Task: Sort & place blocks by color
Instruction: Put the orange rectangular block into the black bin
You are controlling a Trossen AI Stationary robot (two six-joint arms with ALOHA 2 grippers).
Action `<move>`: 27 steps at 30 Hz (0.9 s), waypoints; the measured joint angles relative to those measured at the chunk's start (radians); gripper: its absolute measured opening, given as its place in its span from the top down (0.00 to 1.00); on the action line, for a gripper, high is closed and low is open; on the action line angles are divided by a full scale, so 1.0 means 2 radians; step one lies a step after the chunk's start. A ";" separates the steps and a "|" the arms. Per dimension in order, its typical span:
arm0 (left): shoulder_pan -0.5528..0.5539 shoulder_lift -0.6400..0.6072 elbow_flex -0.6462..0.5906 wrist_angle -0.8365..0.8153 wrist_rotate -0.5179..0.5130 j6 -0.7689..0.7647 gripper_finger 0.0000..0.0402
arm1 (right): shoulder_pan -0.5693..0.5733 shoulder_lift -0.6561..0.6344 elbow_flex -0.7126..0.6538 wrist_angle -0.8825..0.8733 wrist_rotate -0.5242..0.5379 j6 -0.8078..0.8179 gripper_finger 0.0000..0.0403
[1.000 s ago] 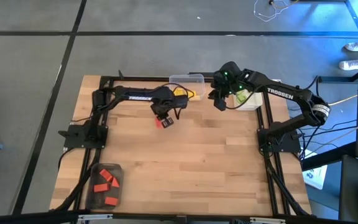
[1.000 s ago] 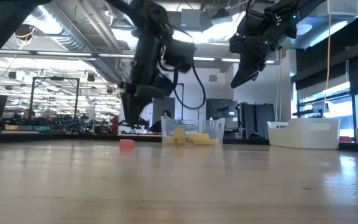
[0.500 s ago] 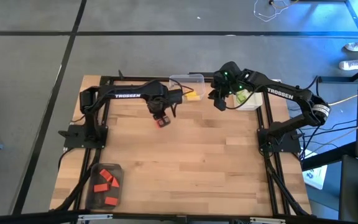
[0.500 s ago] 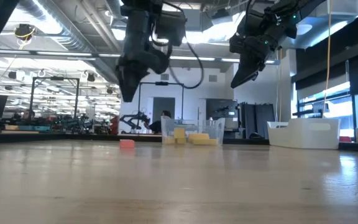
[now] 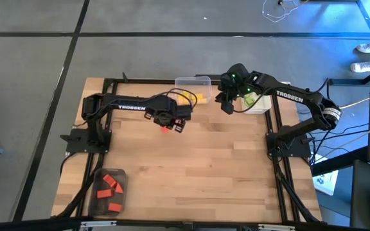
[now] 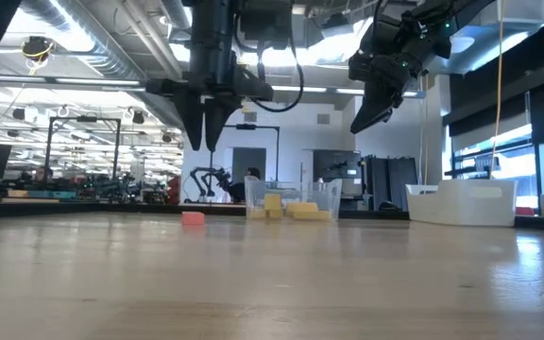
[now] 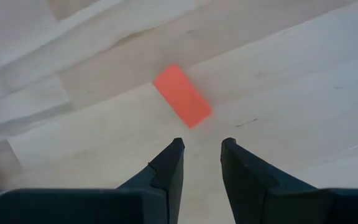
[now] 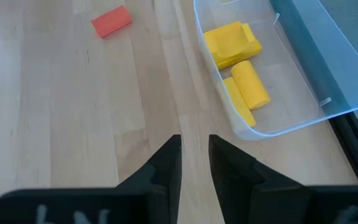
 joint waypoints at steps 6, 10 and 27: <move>-0.008 0.000 0.000 0.000 -0.031 -0.037 0.76 | 0.000 0.000 0.000 0.000 0.000 0.000 0.80; -0.003 0.000 0.000 0.000 -0.034 -0.094 0.76 | 0.000 0.000 0.000 0.000 0.000 0.000 0.80; 0.015 0.015 0.000 -0.006 -0.026 -0.255 0.59 | 0.000 0.000 0.000 0.000 0.000 0.000 0.80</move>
